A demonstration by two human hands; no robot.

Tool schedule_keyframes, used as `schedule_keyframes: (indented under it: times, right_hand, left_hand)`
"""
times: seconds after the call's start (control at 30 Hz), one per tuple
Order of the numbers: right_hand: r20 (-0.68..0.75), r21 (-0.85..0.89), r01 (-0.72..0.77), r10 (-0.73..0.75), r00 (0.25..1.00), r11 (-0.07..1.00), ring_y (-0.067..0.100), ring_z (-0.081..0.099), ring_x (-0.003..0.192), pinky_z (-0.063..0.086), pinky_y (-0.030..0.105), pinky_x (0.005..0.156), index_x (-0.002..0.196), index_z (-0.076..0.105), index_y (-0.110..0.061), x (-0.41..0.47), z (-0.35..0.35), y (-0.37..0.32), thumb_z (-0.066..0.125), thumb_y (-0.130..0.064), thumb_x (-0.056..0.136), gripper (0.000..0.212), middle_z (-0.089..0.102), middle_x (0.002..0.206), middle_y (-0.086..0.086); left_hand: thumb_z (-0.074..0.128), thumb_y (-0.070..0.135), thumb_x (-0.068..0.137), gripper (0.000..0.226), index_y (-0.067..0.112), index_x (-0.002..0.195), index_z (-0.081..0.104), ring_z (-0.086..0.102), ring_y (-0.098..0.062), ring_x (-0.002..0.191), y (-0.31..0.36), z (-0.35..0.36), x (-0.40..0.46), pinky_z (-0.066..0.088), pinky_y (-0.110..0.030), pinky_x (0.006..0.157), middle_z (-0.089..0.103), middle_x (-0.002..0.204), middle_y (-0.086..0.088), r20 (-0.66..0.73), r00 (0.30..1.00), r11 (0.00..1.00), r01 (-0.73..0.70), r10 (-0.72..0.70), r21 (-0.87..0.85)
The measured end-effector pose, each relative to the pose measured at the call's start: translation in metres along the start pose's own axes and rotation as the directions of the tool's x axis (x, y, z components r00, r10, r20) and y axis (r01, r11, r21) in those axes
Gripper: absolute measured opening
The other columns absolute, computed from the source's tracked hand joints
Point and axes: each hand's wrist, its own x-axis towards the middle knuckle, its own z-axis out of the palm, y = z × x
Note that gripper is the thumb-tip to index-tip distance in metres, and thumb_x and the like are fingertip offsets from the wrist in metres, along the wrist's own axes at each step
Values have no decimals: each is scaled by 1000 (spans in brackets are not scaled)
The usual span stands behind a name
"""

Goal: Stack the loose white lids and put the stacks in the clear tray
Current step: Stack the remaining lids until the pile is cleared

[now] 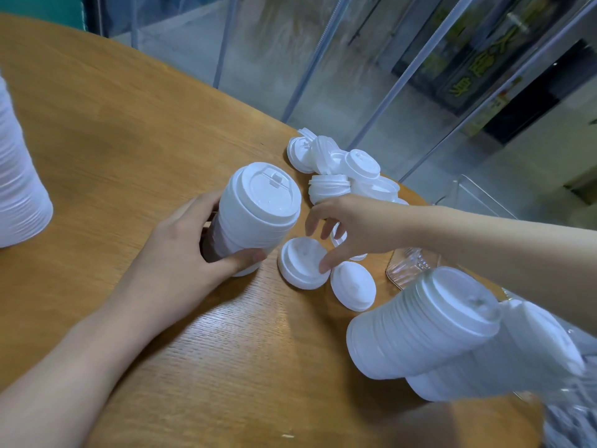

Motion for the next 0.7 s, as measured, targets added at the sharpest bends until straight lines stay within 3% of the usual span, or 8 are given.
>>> schedule_keyframes:
  times: [0.2,0.43,0.53,0.6,0.7]
  right_hand:
    - [50,-78,30,-26,998,996,6,61,110,57,34,91,139,51,-32,8,8,0,91,-50,71,81,54,130,-14]
    - [36,-145,79,-74,997,986,7,60,106,55,27,85,139,56,-29,13,12,-1,88,-51,74,76,58,127,-15]
    - [2,-140,57,-58,998,988,4,61,105,53,23,85,136,57,-31,9,3,2,88,-51,75,71,57,115,-23]
    - [-47,-127,46,-52,998,991,-1,60,101,54,26,87,130,59,-34,3,-3,6,88,-51,73,66,56,106,-27]
    - [-99,-105,-19,9,995,994,-17,55,95,50,16,81,131,58,-36,-10,-18,11,88,-50,73,67,54,105,-31]
  left_hand:
    - [81,58,66,70,50,128,51,50,20,105,0,0,0,32,2,83,55,113,35,1,1000,1000,-7,7,-12]
    - [71,71,61,71,51,127,51,51,16,107,0,0,1,32,2,84,56,115,34,10,1000,1000,-4,4,-22]
    - [70,72,61,73,52,128,51,51,16,108,0,0,1,32,1,84,56,116,34,12,1000,1000,-3,3,-25]
    - [74,69,62,72,54,127,50,51,17,107,-1,0,1,33,2,84,56,116,35,12,1000,1000,-3,4,-31]
    - [78,66,62,70,57,125,48,51,17,107,-2,0,0,33,1,84,56,116,36,10,1000,999,-5,6,-37]
